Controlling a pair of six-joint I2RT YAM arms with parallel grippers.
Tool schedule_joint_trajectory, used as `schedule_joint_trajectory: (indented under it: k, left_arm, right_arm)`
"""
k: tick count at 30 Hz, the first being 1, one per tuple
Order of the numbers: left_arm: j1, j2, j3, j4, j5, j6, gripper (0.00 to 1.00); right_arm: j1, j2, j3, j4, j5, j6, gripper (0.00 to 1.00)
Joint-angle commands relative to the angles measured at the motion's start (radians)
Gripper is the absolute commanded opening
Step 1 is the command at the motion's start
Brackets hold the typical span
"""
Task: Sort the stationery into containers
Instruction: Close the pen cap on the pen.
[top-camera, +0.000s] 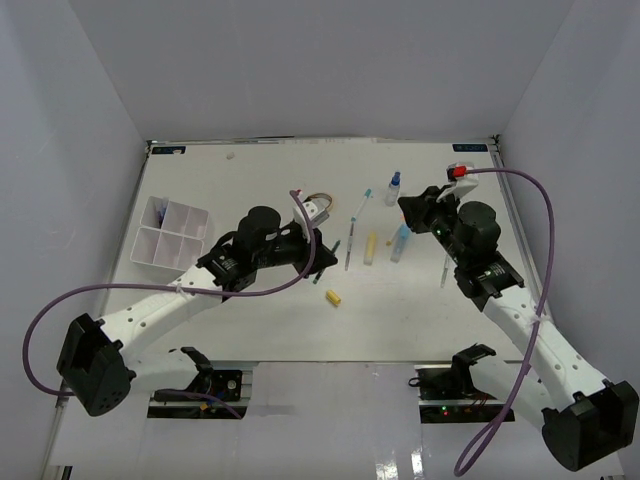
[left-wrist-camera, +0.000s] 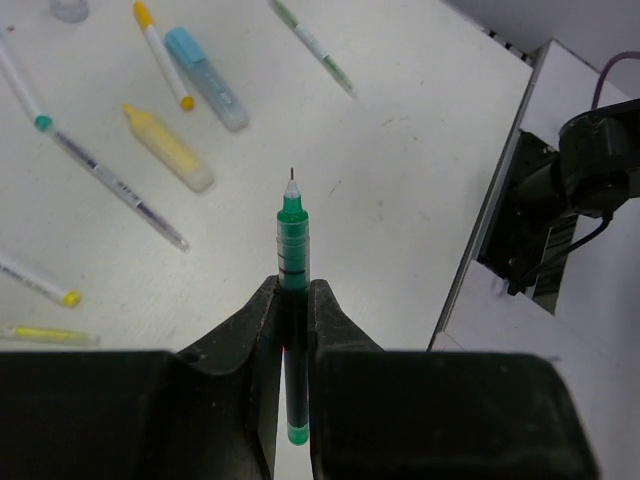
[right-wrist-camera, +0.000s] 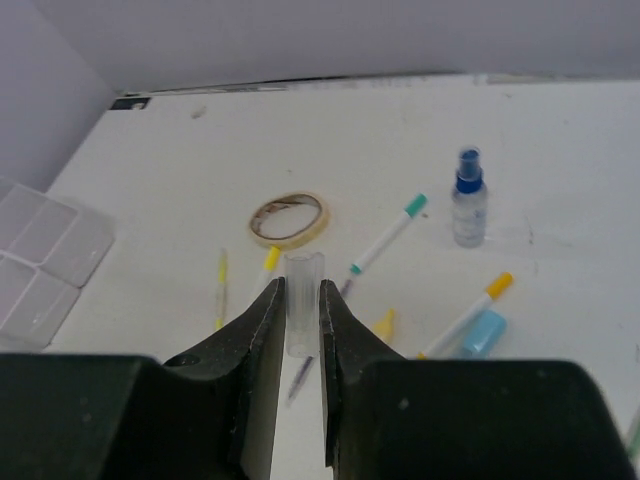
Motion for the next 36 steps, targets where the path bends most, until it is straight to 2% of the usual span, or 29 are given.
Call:
schedule_joint_trajectory:
  k: [1, 10, 17, 25, 36]
  left_arm:
    - [0.002, 0.014, 0.077, 0.076, 0.131, -0.013, 0.0]
    - [0.003, 0.006, 0.043, 0.194, 0.163, -0.045, 0.0]
    - [0.016, -0.057, -0.027, 0.208, 0.075, -0.056, 0.0]
    - [0.019, -0.109, -0.089, 0.294, 0.068, -0.113, 0.0]
    - [0.028, -0.117, -0.103, 0.326, 0.067, -0.142, 0.0]
  right_arm:
    - [0.022, -0.008, -0.008, 0.168, -0.202, -0.048, 0.12]
    - [0.137, 0.043, -0.033, 0.421, -0.34, 0.026, 0.1]
    - [0.234, 0.075, -0.04, 0.521, -0.363, 0.057, 0.08]
    - [0.255, 0.097, -0.074, 0.64, -0.381, 0.121, 0.08]
    - [0.295, 0.11, -0.117, 0.772, -0.378, 0.182, 0.08]
